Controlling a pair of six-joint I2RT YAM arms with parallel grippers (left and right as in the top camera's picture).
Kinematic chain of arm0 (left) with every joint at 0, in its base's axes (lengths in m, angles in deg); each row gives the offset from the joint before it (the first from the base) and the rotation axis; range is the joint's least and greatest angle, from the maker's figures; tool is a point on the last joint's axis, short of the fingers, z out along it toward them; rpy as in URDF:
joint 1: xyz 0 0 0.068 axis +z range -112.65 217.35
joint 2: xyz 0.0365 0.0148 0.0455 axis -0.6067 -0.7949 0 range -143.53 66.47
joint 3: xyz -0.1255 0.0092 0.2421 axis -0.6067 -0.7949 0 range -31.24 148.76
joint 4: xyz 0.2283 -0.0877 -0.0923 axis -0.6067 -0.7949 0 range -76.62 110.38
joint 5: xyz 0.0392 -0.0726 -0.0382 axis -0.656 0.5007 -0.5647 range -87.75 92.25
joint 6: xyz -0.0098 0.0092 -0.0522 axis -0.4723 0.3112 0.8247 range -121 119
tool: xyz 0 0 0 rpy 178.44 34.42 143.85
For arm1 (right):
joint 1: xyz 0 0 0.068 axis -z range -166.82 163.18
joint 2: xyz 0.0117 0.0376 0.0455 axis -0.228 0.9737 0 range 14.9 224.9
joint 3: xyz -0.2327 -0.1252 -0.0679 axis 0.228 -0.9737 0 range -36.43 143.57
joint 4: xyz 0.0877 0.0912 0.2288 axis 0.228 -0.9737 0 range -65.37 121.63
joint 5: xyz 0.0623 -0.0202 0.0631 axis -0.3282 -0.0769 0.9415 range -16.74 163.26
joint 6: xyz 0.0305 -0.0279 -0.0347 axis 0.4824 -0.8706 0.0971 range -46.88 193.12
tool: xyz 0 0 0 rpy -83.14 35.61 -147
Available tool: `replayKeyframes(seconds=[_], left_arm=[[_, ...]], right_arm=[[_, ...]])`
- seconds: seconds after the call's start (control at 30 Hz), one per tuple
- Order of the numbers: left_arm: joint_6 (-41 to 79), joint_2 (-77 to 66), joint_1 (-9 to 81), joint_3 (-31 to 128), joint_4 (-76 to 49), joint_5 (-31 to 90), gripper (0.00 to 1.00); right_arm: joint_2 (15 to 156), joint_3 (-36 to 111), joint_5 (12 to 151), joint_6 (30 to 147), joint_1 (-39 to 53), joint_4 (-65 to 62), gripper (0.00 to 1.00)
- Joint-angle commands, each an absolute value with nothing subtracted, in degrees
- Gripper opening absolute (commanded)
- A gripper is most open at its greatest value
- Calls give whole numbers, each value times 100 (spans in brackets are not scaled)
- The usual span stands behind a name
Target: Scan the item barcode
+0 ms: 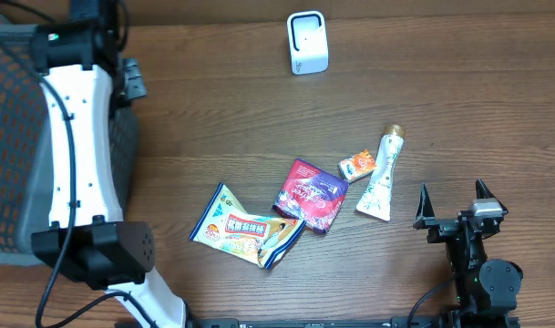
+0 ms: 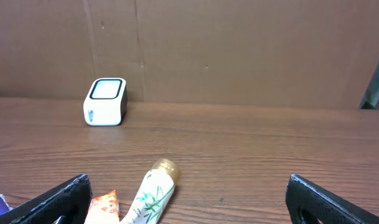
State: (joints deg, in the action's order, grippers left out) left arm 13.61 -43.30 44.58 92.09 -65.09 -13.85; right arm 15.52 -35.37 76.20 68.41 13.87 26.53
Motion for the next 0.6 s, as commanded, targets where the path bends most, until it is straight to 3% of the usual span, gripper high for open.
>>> replayKeyframes(seconds=[0.0, 0.2, 0.43, 0.57], left_arm=[[1099, -4293, 4661, 9185, -6452, -1245, 4], [1012, -4289, 4672, 9423, -6253, -937, 4], [1018, -4274, 4670, 10785, -6787, -137, 4], [1016, -4193, 4670, 11605, -7337, 836, 21]], right_arm=[[1506, -3594, 7587, 6863, 1378, 2692, 100], [1506, -3594, 7587, 6863, 1378, 2692, 100], [1506, -3594, 7587, 6863, 1378, 2692, 100], [1506, -3594, 7587, 6863, 1378, 2692, 100]])
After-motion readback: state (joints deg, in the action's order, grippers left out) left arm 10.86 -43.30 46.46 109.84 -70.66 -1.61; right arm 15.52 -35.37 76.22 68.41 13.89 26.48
